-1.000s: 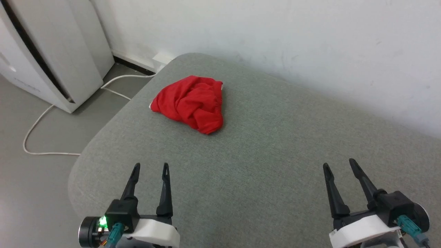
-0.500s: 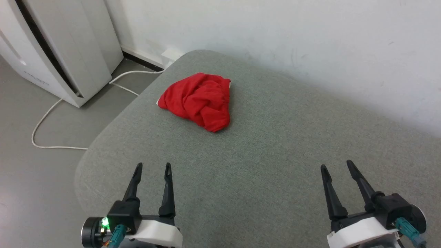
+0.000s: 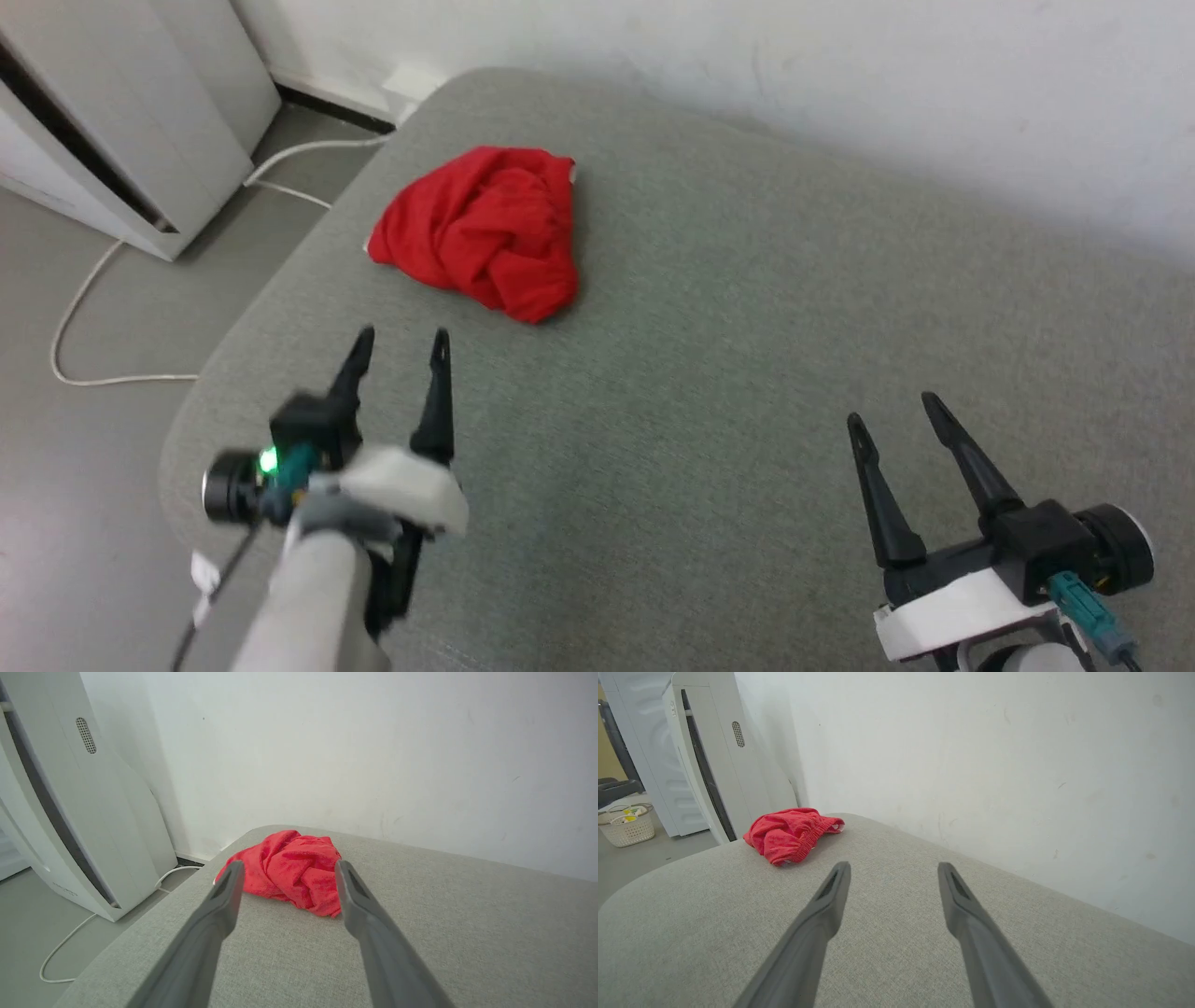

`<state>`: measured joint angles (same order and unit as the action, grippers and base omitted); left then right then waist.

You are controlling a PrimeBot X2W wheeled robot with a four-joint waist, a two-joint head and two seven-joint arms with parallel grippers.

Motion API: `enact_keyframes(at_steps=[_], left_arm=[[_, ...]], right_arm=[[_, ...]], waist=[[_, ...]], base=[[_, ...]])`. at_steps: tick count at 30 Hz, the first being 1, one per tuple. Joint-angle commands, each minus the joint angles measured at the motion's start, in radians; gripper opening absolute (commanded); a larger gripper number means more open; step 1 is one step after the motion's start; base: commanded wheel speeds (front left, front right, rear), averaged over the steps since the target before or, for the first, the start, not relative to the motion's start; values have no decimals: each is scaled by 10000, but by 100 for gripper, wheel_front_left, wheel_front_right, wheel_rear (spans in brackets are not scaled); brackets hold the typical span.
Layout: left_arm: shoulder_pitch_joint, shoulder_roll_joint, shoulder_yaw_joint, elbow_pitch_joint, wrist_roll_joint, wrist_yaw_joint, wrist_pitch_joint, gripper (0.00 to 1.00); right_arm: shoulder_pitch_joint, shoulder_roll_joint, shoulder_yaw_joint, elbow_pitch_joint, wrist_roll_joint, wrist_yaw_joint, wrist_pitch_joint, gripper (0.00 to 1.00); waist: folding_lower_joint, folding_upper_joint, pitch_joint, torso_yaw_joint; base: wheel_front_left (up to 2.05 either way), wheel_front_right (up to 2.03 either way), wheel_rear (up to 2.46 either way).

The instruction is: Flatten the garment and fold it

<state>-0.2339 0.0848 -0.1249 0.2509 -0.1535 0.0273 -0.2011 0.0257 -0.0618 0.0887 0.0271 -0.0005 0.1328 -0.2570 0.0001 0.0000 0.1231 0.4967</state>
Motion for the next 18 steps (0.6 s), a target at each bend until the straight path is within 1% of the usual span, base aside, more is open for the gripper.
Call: enact_keyframes(at_steps=[1,2,3,4,6,11,14,18], left_arm=[[-757,260,30,477,-105,-250,501,100],[-1249,395,56,791,-170,-400,805,100],[-1249,395,56,791,-170,-400,805,100],[-1732,542,109,1098,-257,-546,1120,100],[-2636,892,95,1726,-313,-838,1815,100],[-4740,1883,195,3055,-667,-1322,3389,100],[-5695,2479,165,3873,-1046,-1490,4381,100],[-6623,3216,-11,4765,-1907,-1568,6066,100]], right_arm=[[-200,-123,119,-167,-112,-21,-47,100],[-264,-189,200,-268,-150,-21,-47,100],[-264,-189,200,-268,-150,-21,-47,100],[-341,-254,304,-371,-177,-21,-47,100],[-473,-392,460,-556,-221,-21,-41,100],[-859,-588,662,-1078,-211,-21,54,100],[-1085,-618,726,-1320,-208,-21,81,100],[-1302,-577,721,-1474,-181,-21,75,100]], waist=[[-1,0,1224,-842],[-1,0,1457,-985],[-1,0,1457,-985],[-1,0,1707,-1160],[-1,0,2116,-1456],[-1,0,3143,-2268],[-1,0,3622,-2705],[-1,0,4104,-3199]], base=[[0,0,0],[0,0,0],[0,0,0],[0,0,0],[0,0,0],[0,0,0],[0,0,0],[0,0,0]])
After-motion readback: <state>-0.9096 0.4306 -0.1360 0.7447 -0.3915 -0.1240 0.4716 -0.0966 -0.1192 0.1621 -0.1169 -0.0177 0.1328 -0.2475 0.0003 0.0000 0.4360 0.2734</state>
